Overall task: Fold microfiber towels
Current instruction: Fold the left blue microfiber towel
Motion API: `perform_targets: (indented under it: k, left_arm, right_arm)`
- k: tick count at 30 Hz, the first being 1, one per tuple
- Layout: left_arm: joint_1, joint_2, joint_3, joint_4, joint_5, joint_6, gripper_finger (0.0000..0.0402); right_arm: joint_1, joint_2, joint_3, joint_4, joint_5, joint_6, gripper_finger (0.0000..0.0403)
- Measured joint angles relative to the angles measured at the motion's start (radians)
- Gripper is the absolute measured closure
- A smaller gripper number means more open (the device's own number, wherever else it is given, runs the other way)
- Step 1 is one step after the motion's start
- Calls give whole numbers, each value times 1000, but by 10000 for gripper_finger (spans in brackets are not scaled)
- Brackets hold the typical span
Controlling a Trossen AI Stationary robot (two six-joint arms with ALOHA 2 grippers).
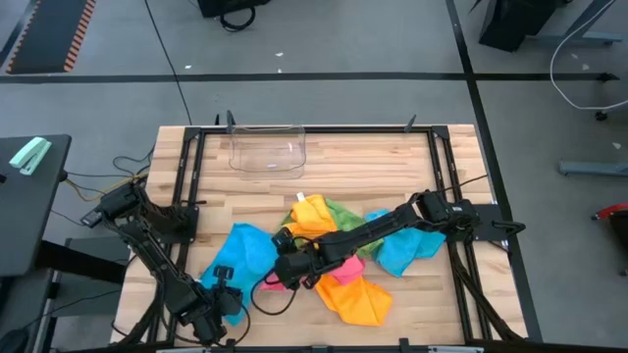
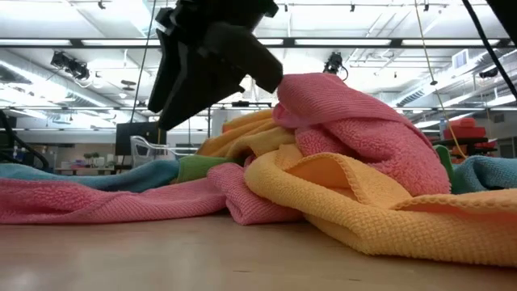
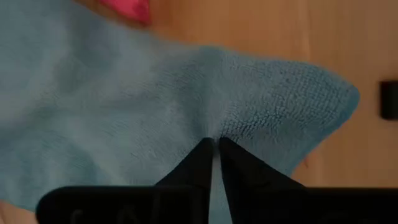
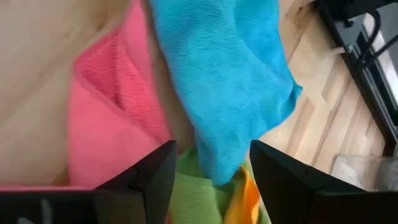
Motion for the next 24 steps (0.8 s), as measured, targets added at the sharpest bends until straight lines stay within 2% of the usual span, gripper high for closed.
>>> perform_targets:
  k: [3, 6, 10, 17, 21, 24]
  left_arm:
    - [-3, -1, 9, -2, 52, -5, 343]
    - [-5, -1, 2, 4, 67, -9, 330]
    - [-4, 9, -43, 41, 16, -11, 321]
    - [0, 41, -125, 201, 12, -13, 315]
    - [18, 58, -131, 316, 8, -11, 321]
    - [31, 64, -133, 417, -32, -4, 327]
  right_arm:
    - [12, -10, -1, -41, 35, 7, 190]
    - [10, -32, -1, -30, 21, 46, 190]
    - [-7, -34, -5, 15, -114, 145, 190]
    - [-13, -27, -136, 259, -269, 278, 190]
    - [-4, -26, -181, 287, -272, 288, 190]
    - [-10, -26, -191, 294, -218, 286, 190]
